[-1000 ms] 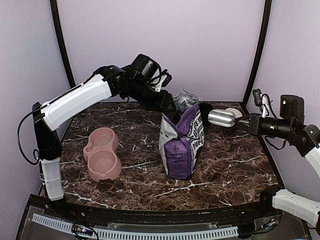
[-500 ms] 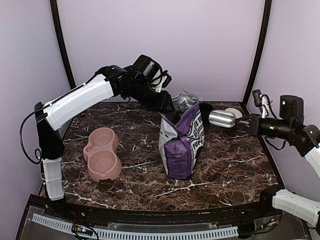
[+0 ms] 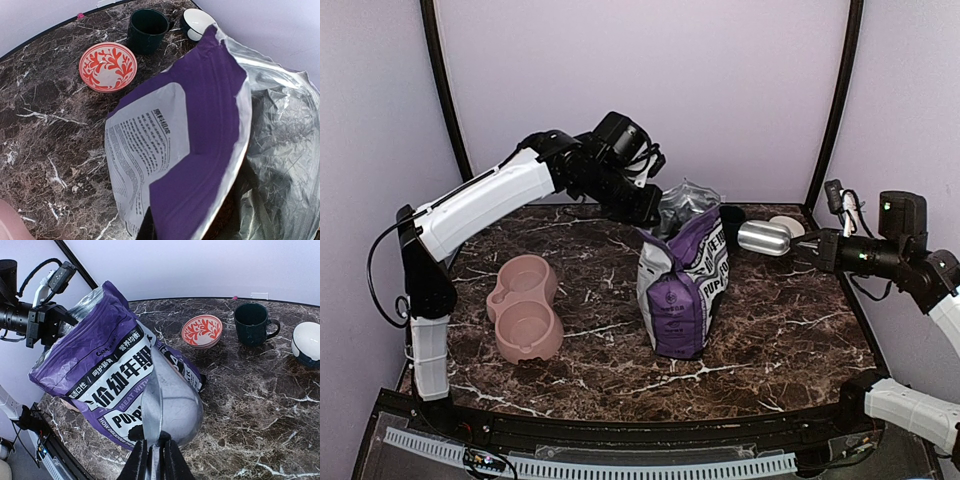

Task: Serve the pet food
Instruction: Adjust the pet food bag at the center of the board, then pass from the right arm to the left

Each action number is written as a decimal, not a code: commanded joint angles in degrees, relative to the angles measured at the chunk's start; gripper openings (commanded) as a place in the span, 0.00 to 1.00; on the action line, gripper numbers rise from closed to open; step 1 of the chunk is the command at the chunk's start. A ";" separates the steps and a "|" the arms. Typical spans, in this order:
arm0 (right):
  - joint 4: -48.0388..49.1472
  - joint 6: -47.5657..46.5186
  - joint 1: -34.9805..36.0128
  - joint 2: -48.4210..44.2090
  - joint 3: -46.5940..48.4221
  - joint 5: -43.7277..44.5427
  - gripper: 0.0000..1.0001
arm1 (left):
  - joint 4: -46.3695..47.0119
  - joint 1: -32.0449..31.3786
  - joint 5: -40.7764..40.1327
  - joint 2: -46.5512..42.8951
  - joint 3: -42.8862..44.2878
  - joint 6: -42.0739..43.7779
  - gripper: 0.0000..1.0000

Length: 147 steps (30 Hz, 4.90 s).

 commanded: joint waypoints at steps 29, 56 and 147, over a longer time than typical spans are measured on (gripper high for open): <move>6.16 1.96 -0.38 5.10 8.45 -5.75 0.00 | 11.48 7.12 -10.60 -1.02 13.11 16.73 0.00; 10.06 8.38 -0.38 10.43 14.90 -13.91 0.00 | 15.35 9.37 -14.11 -4.21 17.45 32.43 0.00; 39.60 25.15 8.78 3.90 -8.67 11.34 0.00 | 32.94 -7.05 6.49 -5.60 -6.95 -13.61 0.59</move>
